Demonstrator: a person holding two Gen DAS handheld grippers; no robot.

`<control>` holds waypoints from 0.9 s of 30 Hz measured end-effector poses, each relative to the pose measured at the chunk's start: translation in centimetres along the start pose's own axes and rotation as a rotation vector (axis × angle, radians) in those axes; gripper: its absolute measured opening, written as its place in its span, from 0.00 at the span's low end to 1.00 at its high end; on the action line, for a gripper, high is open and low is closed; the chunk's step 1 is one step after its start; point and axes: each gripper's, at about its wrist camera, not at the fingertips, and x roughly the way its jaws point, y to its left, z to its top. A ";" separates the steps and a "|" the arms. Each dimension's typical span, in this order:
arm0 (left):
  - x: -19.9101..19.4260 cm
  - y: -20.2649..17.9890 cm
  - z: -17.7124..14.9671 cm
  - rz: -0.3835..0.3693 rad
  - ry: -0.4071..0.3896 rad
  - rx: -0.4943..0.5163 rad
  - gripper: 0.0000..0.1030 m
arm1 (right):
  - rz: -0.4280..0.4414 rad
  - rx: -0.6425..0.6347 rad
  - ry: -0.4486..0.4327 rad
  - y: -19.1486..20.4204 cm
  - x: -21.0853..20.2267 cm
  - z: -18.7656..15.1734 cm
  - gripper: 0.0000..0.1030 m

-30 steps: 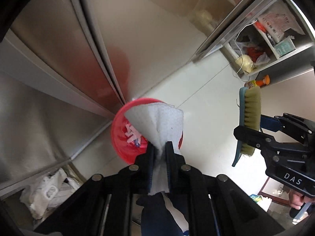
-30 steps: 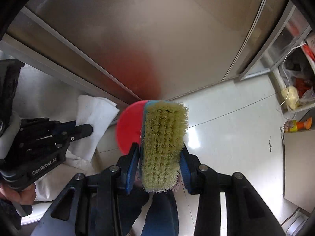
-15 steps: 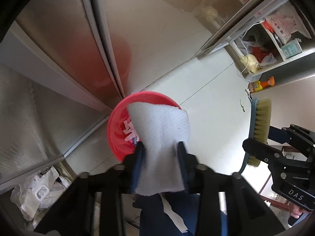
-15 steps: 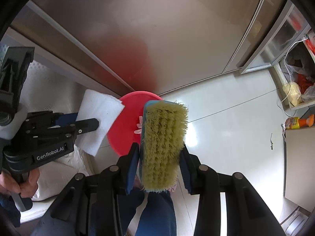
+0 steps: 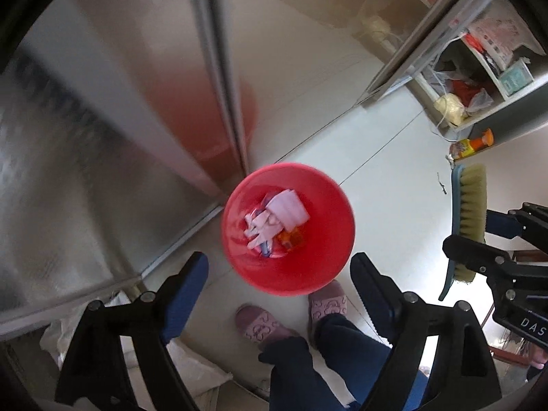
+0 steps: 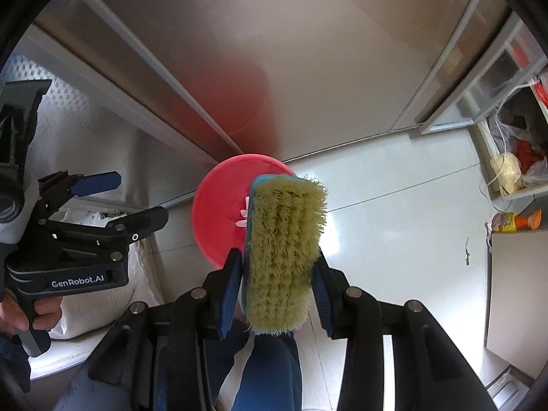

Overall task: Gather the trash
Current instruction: 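Open the right tool to drop the scrub brush into the bin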

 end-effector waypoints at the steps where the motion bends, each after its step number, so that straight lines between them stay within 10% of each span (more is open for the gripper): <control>1: 0.0 0.3 -0.2 0.002 -0.001 -0.007 0.82 | 0.004 -0.009 0.003 0.1 0.3 0.1 0.36; 22: 1.1 6.3 -3.8 0.102 0.020 -0.142 0.82 | 0.021 -0.226 0.064 4.9 5.7 1.9 0.36; 27: -0.2 6.1 -4.2 0.115 0.019 -0.161 0.82 | 0.021 -0.248 0.053 5.1 5.0 1.5 0.67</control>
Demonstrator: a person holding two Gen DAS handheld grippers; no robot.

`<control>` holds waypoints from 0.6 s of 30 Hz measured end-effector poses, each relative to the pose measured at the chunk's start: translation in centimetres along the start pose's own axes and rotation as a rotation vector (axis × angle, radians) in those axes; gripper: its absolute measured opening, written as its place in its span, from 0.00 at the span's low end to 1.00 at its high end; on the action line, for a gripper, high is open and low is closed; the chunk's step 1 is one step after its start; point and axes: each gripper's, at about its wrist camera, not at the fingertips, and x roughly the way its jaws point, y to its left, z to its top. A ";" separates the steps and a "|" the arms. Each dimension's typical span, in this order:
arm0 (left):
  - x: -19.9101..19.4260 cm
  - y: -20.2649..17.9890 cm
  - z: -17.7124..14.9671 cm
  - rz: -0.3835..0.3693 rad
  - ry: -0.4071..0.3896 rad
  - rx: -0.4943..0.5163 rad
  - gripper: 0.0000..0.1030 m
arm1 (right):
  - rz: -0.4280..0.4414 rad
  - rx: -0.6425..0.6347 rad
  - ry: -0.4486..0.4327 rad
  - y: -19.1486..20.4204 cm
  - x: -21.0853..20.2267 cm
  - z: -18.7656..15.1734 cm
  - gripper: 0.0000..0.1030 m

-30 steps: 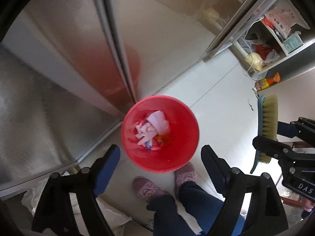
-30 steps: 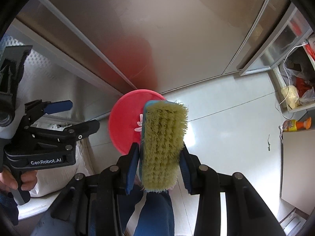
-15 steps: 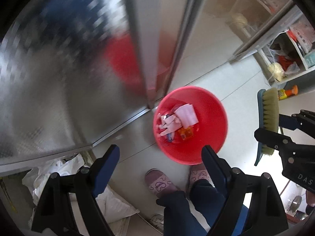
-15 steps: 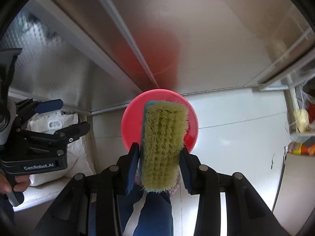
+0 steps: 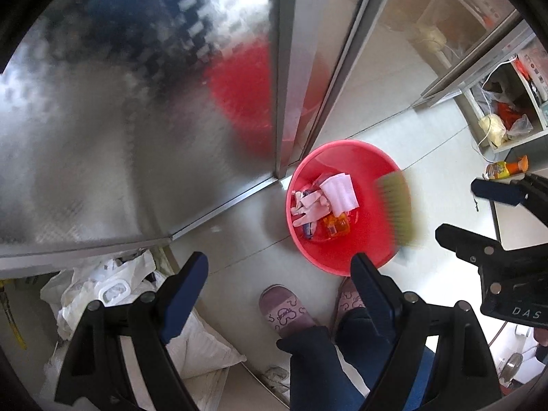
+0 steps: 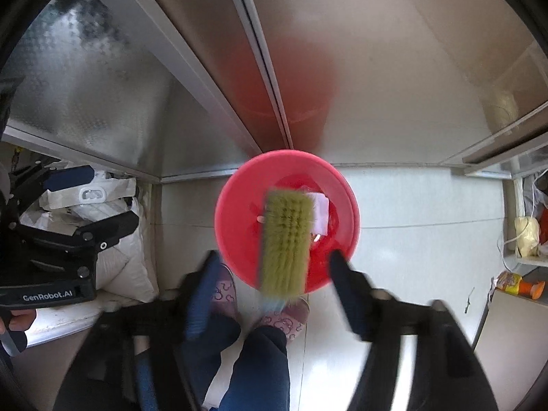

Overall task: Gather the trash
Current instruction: 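Open the right tool to drop the scrub brush into the bin, then move both tools back up over the counter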

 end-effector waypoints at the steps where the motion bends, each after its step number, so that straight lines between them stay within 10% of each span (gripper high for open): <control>1: -0.5 0.0 0.0 0.002 0.000 -0.006 0.82 | -0.014 -0.011 -0.006 0.1 -0.4 0.0 0.70; 18: -29.7 3.8 -2.9 0.055 -0.226 -0.146 0.82 | -0.058 -0.163 -0.215 7.7 -26.2 0.4 0.95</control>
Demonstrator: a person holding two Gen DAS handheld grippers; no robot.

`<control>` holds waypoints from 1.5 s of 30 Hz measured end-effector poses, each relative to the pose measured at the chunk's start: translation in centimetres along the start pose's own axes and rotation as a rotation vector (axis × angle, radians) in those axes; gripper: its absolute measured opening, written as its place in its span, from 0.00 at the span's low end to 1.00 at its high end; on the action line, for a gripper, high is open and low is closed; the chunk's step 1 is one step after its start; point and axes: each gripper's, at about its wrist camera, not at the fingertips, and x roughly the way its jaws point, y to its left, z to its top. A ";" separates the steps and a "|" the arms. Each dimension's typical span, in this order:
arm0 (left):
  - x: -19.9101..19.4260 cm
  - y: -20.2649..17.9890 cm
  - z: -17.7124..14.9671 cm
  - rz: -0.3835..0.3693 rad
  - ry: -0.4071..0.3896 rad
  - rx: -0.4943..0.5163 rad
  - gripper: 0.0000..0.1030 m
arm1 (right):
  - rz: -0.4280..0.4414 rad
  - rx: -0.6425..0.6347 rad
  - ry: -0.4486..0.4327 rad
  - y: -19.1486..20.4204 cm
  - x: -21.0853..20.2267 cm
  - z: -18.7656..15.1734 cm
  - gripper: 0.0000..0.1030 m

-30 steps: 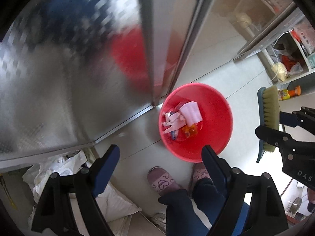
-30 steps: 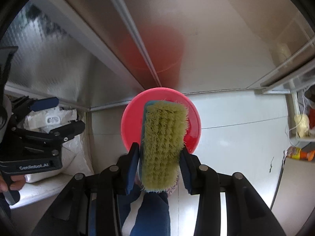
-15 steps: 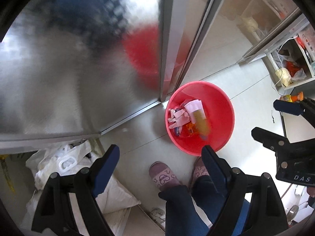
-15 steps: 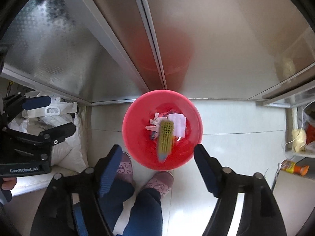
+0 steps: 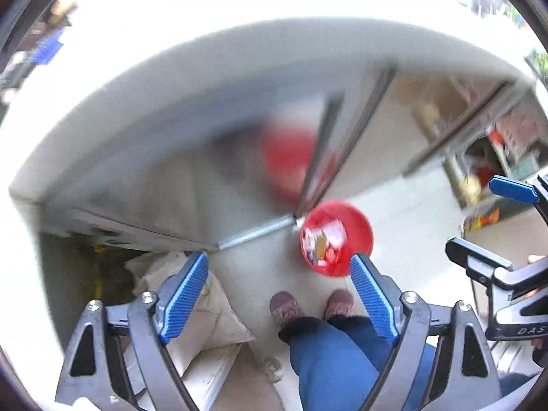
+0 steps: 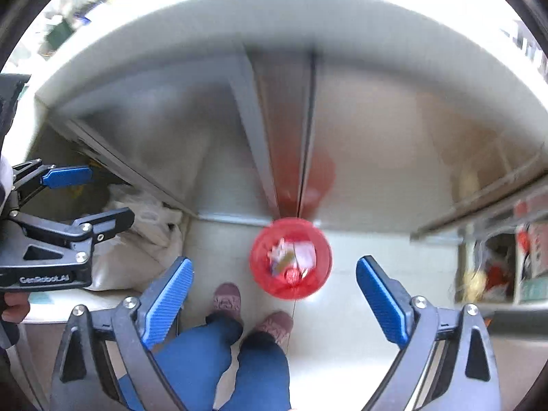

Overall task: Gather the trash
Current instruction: 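Move both tools back up over the counter, then close the right tool on the round blue lid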

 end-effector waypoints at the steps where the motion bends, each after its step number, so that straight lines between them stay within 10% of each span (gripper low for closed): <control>1: -1.5 0.6 0.0 0.007 -0.020 -0.017 0.82 | -0.001 -0.018 -0.023 0.5 -1.5 0.7 0.97; 9: -11.8 7.8 2.3 0.089 -0.196 -0.217 0.82 | 0.048 -0.195 -0.226 5.4 -10.1 8.1 0.99; 18: -14.5 17.9 5.3 0.170 -0.245 -0.349 0.82 | 0.119 -0.344 -0.279 10.9 -11.2 16.8 0.99; 32: -11.3 29.9 6.7 0.247 -0.155 -0.483 0.82 | 0.308 -0.411 -0.090 20.2 -4.9 25.6 0.99; 45: -8.2 33.7 7.2 0.219 -0.066 -0.491 0.82 | 0.295 -0.398 0.038 23.8 -0.5 27.6 0.85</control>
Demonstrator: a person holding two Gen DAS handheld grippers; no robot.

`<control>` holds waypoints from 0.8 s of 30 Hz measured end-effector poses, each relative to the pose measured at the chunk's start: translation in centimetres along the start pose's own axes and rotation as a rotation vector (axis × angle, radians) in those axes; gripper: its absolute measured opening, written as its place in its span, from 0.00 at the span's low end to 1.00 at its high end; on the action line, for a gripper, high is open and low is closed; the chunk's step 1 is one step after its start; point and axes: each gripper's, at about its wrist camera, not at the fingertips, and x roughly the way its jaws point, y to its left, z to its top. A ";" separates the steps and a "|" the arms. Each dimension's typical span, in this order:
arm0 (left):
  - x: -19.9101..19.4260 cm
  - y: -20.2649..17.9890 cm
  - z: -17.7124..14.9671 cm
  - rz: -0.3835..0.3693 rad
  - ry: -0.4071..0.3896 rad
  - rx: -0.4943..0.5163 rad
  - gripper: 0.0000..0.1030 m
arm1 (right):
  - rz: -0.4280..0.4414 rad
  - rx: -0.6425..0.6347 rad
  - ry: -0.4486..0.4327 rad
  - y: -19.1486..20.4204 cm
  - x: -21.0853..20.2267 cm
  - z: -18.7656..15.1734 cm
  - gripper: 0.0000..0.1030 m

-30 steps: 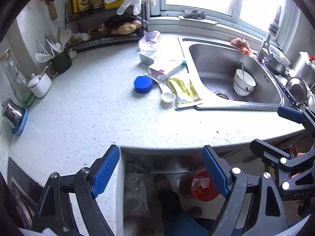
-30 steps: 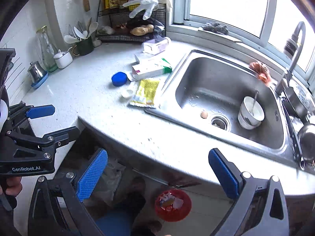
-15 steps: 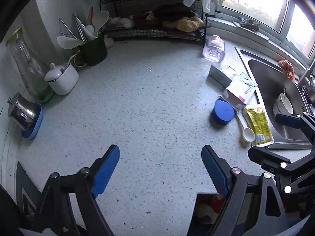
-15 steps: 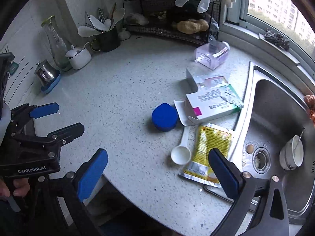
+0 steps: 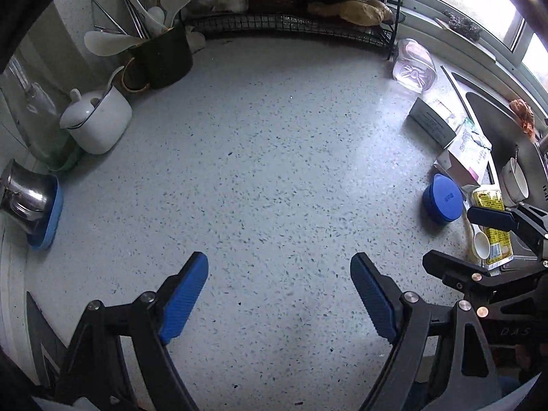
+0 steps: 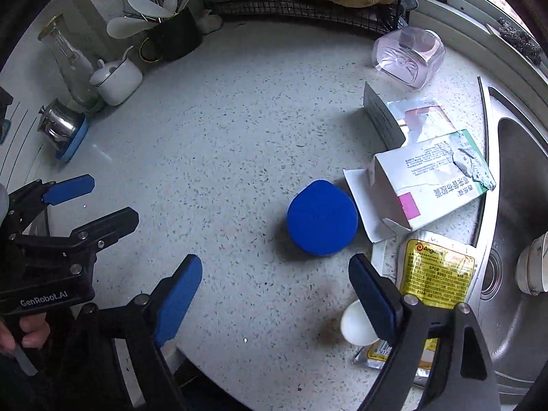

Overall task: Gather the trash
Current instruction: 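Close the right tool on the round blue lid, then grasp the white-and-green medicine box with the left tool while the right tool holds the lid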

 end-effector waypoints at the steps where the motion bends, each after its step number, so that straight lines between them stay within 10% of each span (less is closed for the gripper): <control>1: 0.2 0.1 0.3 -0.001 0.002 -0.002 0.82 | 0.000 0.004 0.005 -0.1 0.2 0.3 0.85; 6: 1.3 0.6 1.2 -0.004 0.016 -0.027 0.82 | -0.035 -0.025 0.005 0.3 1.6 1.9 0.83; 16: 1.5 1.3 1.1 0.023 0.028 -0.022 0.82 | -0.077 -0.094 0.008 2.0 3.4 3.1 0.42; 24: -0.5 0.7 1.6 -0.009 0.006 -0.033 0.82 | -0.006 -0.082 -0.060 1.2 1.5 2.6 0.41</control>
